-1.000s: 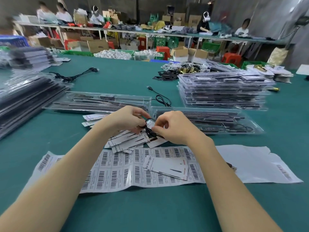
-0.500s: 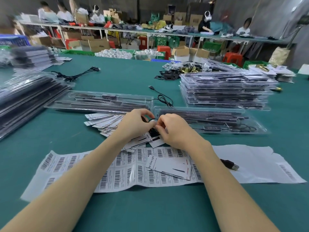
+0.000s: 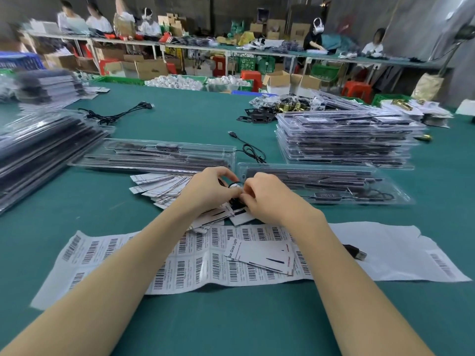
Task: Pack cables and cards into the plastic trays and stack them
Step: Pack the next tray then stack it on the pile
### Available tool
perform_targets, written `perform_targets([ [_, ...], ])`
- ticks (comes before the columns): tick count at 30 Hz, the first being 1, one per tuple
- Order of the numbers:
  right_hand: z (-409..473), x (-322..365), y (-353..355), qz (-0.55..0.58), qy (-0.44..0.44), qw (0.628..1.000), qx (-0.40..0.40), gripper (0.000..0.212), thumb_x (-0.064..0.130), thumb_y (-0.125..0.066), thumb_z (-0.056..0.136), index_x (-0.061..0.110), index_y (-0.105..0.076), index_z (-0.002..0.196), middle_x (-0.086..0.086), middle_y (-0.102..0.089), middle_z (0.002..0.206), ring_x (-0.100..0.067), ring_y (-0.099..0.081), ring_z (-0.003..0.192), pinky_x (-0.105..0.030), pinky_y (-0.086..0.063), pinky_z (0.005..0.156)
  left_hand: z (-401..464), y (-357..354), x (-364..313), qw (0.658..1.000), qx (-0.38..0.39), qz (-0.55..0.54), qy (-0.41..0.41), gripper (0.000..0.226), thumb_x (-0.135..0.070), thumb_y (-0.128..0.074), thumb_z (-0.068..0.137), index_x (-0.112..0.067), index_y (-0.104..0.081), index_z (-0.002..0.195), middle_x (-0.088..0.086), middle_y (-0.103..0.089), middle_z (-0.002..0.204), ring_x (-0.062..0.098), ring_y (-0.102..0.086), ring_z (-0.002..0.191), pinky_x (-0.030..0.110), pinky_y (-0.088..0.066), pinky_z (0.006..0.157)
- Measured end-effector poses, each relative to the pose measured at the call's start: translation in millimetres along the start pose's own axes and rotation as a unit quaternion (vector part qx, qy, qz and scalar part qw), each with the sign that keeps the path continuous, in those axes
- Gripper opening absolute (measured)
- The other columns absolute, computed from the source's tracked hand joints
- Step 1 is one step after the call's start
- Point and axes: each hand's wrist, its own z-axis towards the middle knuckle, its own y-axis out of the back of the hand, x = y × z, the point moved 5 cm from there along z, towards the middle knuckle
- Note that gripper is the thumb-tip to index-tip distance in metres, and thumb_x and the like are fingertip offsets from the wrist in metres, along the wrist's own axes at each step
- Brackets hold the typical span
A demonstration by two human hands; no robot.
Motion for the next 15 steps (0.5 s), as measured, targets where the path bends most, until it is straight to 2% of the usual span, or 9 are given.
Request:
perform_targets([
  [2, 2, 4, -2, -0.038, 0.005, 0.999, 0.002, 0.027, 0.028, -0.045, 0.105, 0.009, -0.059, 0.118, -0.011, -0.053, 0.117, -0.028, -0.047, 0.114, -0.035, -0.040, 0.091, 1, 0, 1, 1.000, 0.005, -0.002, 0.005, 0.022, -0.044, -0.073, 0.085, -0.036, -0.068, 0.105, -0.008, -0.067, 0.095, 0.005, -0.060, 0.080, 0.025, -0.044, 0.064],
  [5, 3, 6, -3, -0.049, 0.016, 0.999, -0.006, 0.023, 0.023, -0.045, 0.104, 0.008, -0.057, 0.115, -0.012, -0.056, 0.115, -0.030, -0.049, 0.112, -0.031, -0.035, 0.083, 0, -1, 2, 1.000, 0.007, -0.023, 0.016, 0.023, -0.042, -0.076, 0.084, -0.034, -0.068, 0.104, -0.004, -0.067, 0.084, 0.008, -0.059, 0.070, 0.026, -0.043, 0.061],
  [10, -2, -1, 0, 0.061, 0.017, 0.997, -0.043, 0.011, 0.023, -0.051, 0.101, 0.014, -0.057, 0.098, -0.007, -0.060, 0.102, -0.024, -0.054, 0.097, -0.035, -0.045, 0.081, -1, -2, 0, 0.999, 0.012, -0.042, 0.025, 0.023, -0.039, -0.075, 0.085, -0.034, -0.067, 0.105, -0.002, -0.068, 0.086, 0.012, -0.059, 0.070, 0.027, -0.044, 0.063],
  [13, -1, -5, -2, 0.091, 0.024, 0.994, -0.062, 0.009, 0.021, -0.054, 0.099, 0.016, -0.057, 0.092, -0.004, -0.061, 0.096, -0.020, -0.054, 0.088, -0.030, -0.042, 0.073, -2, -2, -2, 0.999, 0.017, -0.044, 0.027, 0.023, -0.038, -0.075, 0.085, -0.034, -0.066, 0.106, -0.002, -0.068, 0.088, 0.013, -0.060, 0.072, 0.028, -0.046, 0.064],
  [15, 0, -10, 3, 0.133, 0.023, 0.987, -0.087, 0.011, 0.020, -0.056, 0.098, 0.015, -0.060, 0.089, 0.001, -0.062, 0.088, -0.014, -0.055, 0.077, -0.022, -0.040, 0.065, -3, -2, -3, 0.999, 0.019, -0.037, 0.028, 0.024, -0.037, -0.075, 0.085, -0.034, -0.065, 0.106, -0.001, -0.068, 0.085, 0.013, -0.059, 0.068, 0.027, -0.045, 0.061],
])
